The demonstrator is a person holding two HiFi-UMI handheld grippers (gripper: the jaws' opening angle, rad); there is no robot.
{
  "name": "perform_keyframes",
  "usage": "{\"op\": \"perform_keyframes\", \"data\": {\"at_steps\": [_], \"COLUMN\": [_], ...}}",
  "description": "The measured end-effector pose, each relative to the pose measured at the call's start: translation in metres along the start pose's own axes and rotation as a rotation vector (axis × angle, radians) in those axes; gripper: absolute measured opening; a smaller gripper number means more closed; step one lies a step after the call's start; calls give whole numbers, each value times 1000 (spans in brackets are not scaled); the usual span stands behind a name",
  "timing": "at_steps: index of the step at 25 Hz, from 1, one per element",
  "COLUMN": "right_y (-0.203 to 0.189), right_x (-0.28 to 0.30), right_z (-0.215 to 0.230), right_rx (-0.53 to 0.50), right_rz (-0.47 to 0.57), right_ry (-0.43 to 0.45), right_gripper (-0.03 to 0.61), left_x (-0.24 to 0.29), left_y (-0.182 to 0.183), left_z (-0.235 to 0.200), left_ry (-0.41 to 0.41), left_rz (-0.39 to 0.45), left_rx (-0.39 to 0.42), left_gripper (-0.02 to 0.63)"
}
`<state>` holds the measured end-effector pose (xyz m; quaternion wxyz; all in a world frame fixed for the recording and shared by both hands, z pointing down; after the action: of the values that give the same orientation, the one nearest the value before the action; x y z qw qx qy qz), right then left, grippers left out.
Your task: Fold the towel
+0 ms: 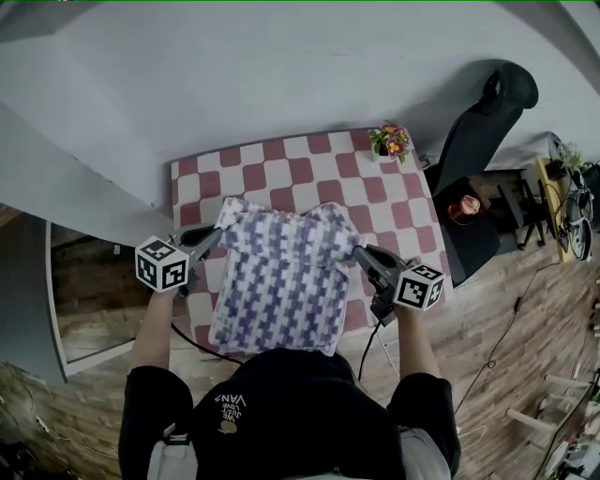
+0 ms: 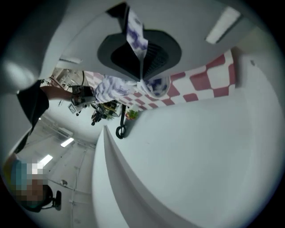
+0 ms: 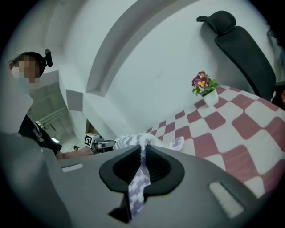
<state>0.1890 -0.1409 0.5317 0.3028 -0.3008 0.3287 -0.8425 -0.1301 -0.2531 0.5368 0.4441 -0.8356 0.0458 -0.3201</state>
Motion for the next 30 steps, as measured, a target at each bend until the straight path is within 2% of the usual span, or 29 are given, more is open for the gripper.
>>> {"op": "perform_keyframes", "data": {"at_steps": [4, 8, 12, 14, 15, 17, 18, 20, 25, 27, 30], "right_y": [-65, -119, -153, -163, -164, -158, -151, -134, -76, -58, -42], "right_x": [-16, -24, -27, -30, -31, -33, -34, -37, -21, -5, 16], "right_z": [-25, -33, -24, -17, -13, -5, -2, 5, 35, 45, 59], "right_rx": [3, 53, 105, 64, 32, -14, -26, -43, -72, -95, -140], "right_rz": [-142, -244, -322, -394, -426, -460, -464, -454, -345, -322, -314], "right_ry": [30, 13, -49, -111, -140, -178, -187, -205, -276, -296, -332], "right_gripper": [31, 31, 32, 60, 103, 190, 202, 204, 204, 204, 204], "left_x": [-38, -52, -51, -51, -51, -52, -53, -57, -38, -21, 3], "left_y": [-75, -133, -172, -183, -185, -182, -179, -163, -91, -74, -60], "left_z": [18, 36, 43, 39, 35, 26, 23, 15, -21, -29, -36], "left_ry": [-20, -53, -83, -63, -43, -18, -17, -5, 125, 154, 208], "left_rz": [-116, -208, -341, -401, -425, -465, -478, -461, -222, -181, -154], "left_rx": [-30, -63, -71, -34, -8, 25, 28, 26, -24, -34, 0], "left_gripper": [18, 18, 20, 21, 44, 167, 192, 206, 206, 206, 206]}}
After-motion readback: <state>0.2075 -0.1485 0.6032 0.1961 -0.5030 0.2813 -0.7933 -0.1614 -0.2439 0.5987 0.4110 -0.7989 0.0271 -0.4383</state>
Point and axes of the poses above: the fingertips, and each gripper's own axes: x forward along the fingers, z to its right, y out of its top, the point moved 2 cm from there along -x, backward along the fingers, and after that the axes turned 5 degrees about -x, right-handed, at the moved point
